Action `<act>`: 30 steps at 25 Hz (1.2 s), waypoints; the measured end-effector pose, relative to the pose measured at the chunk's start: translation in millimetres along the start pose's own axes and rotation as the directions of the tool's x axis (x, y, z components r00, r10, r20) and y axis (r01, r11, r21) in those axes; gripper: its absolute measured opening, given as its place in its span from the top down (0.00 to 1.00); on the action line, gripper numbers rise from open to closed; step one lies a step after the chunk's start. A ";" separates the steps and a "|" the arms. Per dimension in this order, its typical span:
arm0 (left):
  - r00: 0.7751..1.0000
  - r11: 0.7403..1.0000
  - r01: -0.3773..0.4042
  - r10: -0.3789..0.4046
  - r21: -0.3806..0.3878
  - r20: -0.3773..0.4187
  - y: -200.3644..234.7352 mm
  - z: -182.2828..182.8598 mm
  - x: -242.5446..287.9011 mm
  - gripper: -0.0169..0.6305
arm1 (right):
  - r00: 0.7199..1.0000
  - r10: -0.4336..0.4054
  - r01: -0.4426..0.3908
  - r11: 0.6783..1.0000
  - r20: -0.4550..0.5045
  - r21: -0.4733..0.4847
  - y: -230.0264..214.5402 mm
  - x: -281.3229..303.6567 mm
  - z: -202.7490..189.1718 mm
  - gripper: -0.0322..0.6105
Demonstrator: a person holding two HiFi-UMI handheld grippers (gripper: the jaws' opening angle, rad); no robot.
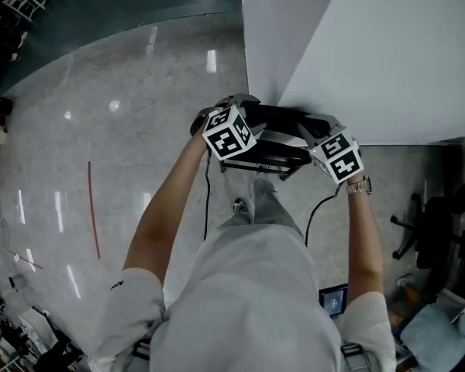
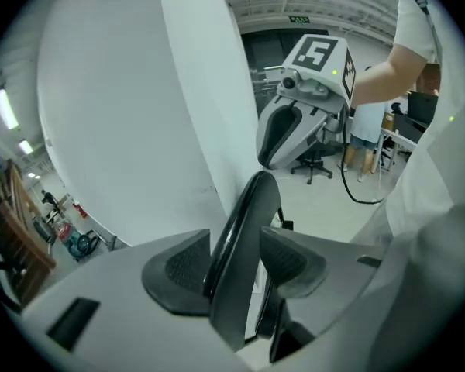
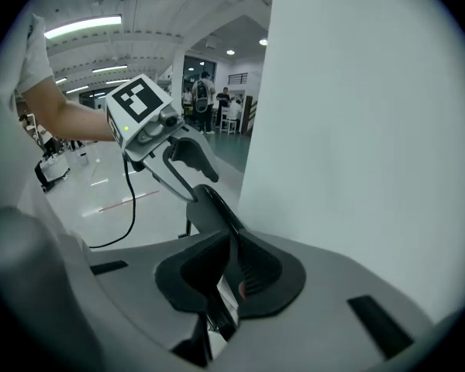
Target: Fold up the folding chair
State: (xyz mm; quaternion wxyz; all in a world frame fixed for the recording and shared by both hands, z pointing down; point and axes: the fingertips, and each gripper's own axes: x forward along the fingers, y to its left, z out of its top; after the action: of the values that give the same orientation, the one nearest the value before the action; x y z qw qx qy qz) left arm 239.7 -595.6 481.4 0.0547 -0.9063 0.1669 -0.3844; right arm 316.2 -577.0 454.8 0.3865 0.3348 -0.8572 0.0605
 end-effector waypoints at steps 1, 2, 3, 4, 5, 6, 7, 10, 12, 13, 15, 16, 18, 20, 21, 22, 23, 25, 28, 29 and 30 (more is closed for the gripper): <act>0.999 0.999 -0.034 0.035 -0.024 0.027 -1.2 1.8 -7.2 0.68 | 1.000 -0.011 0.011 1.000 0.028 0.009 4.3 -4.2 3.5 0.91; 0.996 0.996 -0.072 0.074 -0.045 0.050 -2.2 2.3 -13.5 0.73 | 0.998 -0.014 0.013 1.000 0.054 0.022 9.5 -7.7 5.9 0.93; 0.991 0.992 -0.109 0.113 -0.063 0.068 -3.5 1.4 -19.3 0.78 | 0.997 -0.010 0.007 0.999 0.077 0.037 15.6 -10.4 7.6 0.94; 0.986 0.987 -0.143 0.149 -0.078 0.081 -5.4 -0.4 -24.9 0.82 | 0.995 -0.004 -0.001 0.999 0.097 0.050 22.1 -12.6 8.7 0.94; 0.980 0.981 -0.169 0.177 -0.090 0.090 -8.1 -2.4 -30.3 0.88 | 0.994 0.001 -0.008 0.998 0.112 0.058 28.2 -14.7 9.4 0.94; 0.976 0.977 -0.187 0.197 -0.103 0.096 -11.3 -4.2 -35.7 0.90 | 0.992 0.005 -0.013 0.998 0.125 0.062 33.9 -16.6 10.1 0.94; 0.972 0.973 -0.198 0.211 -0.119 0.102 -14.6 -5.7 -41.3 0.91 | 0.991 0.012 -0.021 0.998 0.137 0.066 39.5 -18.4 11.0 0.94; 0.958 0.954 -0.233 0.259 -0.188 0.125 -21.2 -7.9 -61.2 0.95 | 0.985 0.041 -0.054 0.996 0.166 0.077 55.0 -22.6 15.9 0.94; 0.944 0.935 -0.265 0.302 -0.236 0.137 -22.2 -9.5 -73.5 0.95 | 0.981 0.058 -0.073 0.995 0.183 0.075 62.1 -23.2 20.3 0.94; 0.937 0.924 -0.278 0.321 -0.262 0.139 -23.0 -11.3 -78.1 0.95 | 0.979 0.069 -0.084 0.994 0.192 0.071 65.3 -22.6 22.2 0.94; 0.924 0.901 -0.296 0.354 -0.318 0.142 -27.0 -15.5 -84.5 0.95 | 0.973 0.098 -0.113 0.992 0.207 0.063 71.8 -21.4 24.5 0.94; 0.919 0.889 -0.305 0.369 -0.343 0.140 -29.6 -17.4 -87.1 0.95 | 0.970 0.114 -0.129 0.990 0.214 0.058 74.7 -20.8 25.6 0.94; 0.907 0.865 -0.329 0.401 -0.379 0.128 -35.0 -21.4 -92.8 0.95 | 0.962 0.146 -0.159 0.986 0.230 0.040 79.9 -19.0 28.8 0.94; 0.891 0.835 -0.366 0.442 -0.411 0.105 -39.8 -26.6 -100.0 0.95 | 0.952 0.185 -0.195 0.981 0.244 0.016 85.7 -15.5 32.3 0.94; 0.881 0.815 -0.383 0.464 -0.436 0.094 -42.1 -29.5 -104.6 0.95 | 0.945 0.208 -0.217 0.976 0.251 0.005 89.3 -13.3 34.0 0.94; 0.868 0.787 -0.397 0.489 -0.473 0.084 -44.7 -32.3 -110.4 0.95 | 0.938 0.234 -0.240 0.971 0.255 -0.007 93.6 -11.5 35.3 0.94; 0.854 0.751 -0.409 0.515 -0.518 0.071 -47.8 -34.9 -117.7 0.95 | 0.931 0.260 -0.264 0.964 0.258 -0.020 98.2 -10.2 36.3 0.94; 0.821 0.666 -0.435 0.569 -0.607 0.037 -56.2 -39.9 -133.9 0.95 | 0.911 0.314 -0.313 0.948 0.265 -0.047 107.4 -9.2 38.5 0.94; 0.768 0.550 -0.462 0.641 -0.696 -0.003 -71.8 -47.2 -149.8 0.95 | 0.873 0.396 -0.391 0.917 0.285 -0.075 117.2 -6.6 41.6 0.94; 0.748 0.513 -0.472 0.664 -0.717 -0.018 -79.0 -50.0 -155.3 0.95 | 0.858 0.424 -0.420 0.904 0.291 -0.079 121.8 -6.5 42.3 0.94; 0.725 0.473 -0.489 0.688 -0.733 -0.040 -87.9 -53.5 -163.0 0.95 | 0.841 0.454 -0.451 0.889 0.296 -0.081 128.8 -7.7 43.4 0.94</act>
State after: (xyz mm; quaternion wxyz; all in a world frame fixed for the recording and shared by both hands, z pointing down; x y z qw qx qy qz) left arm 118.6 -455.4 428.2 -0.1417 -0.7818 0.5943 -0.1250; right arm 212.9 -489.8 439.2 0.2249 0.1267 -0.9616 0.0936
